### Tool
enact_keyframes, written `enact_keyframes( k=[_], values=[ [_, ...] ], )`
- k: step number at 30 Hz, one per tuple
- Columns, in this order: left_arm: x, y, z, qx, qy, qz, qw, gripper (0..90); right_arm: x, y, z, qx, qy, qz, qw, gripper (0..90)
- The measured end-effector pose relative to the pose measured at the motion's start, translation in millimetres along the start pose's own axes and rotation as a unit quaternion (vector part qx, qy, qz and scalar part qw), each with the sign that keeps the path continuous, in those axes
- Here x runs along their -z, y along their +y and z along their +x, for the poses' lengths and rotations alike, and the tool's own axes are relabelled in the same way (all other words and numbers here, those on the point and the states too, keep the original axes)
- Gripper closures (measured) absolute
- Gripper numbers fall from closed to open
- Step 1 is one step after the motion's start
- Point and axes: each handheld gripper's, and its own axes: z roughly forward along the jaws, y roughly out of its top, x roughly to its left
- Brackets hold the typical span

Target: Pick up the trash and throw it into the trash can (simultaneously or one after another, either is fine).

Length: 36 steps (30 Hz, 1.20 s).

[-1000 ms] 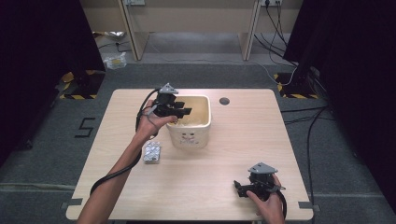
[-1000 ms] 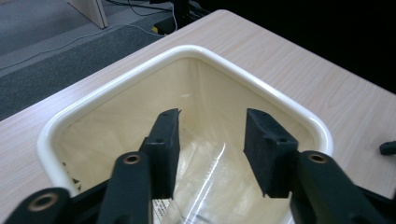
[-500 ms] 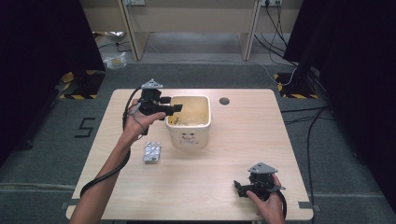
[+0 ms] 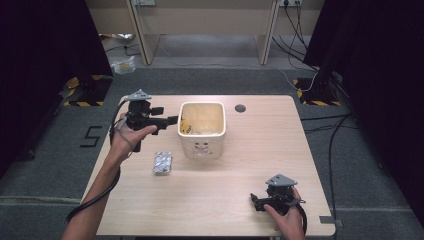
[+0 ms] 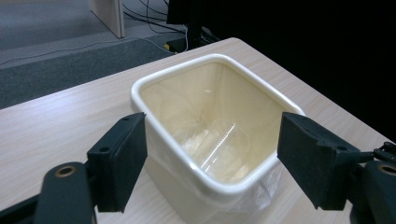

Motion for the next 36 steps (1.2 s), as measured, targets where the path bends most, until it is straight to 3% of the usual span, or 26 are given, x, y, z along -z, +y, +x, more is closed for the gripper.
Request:
enact_keyframes(
  k=[12, 18, 22, 36],
  values=[
    [15.0, -36.5, 4.8, 0.001, 0.025, -0.002, 0.9997, 22.4, 0.1, 0.0, -0.1, 0.001, 0.0, 0.001, 1.0, 0.7],
    [12.8, -60.1, 2.1, 0.002, 0.04, 0.0, 0.9992, 22.4, 0.1, 0.0, 0.1, -0.001, 0.0, 0.001, 1.0, 0.7],
    [9.7, -70.9, 0.5, 0.005, 0.037, 0.004, 0.9993, 22.4, 0.1, 0.1, 0.1, -0.001, 0.0, 0.001, 1.0, 0.7],
    [7.9, -98.1, 1.3, 0.008, 0.066, 0.009, 0.9977, 22.4, 0.1, 0.0, 0.1, -0.001, 0.0, 0.001, 1.0, 0.7]
  ],
)
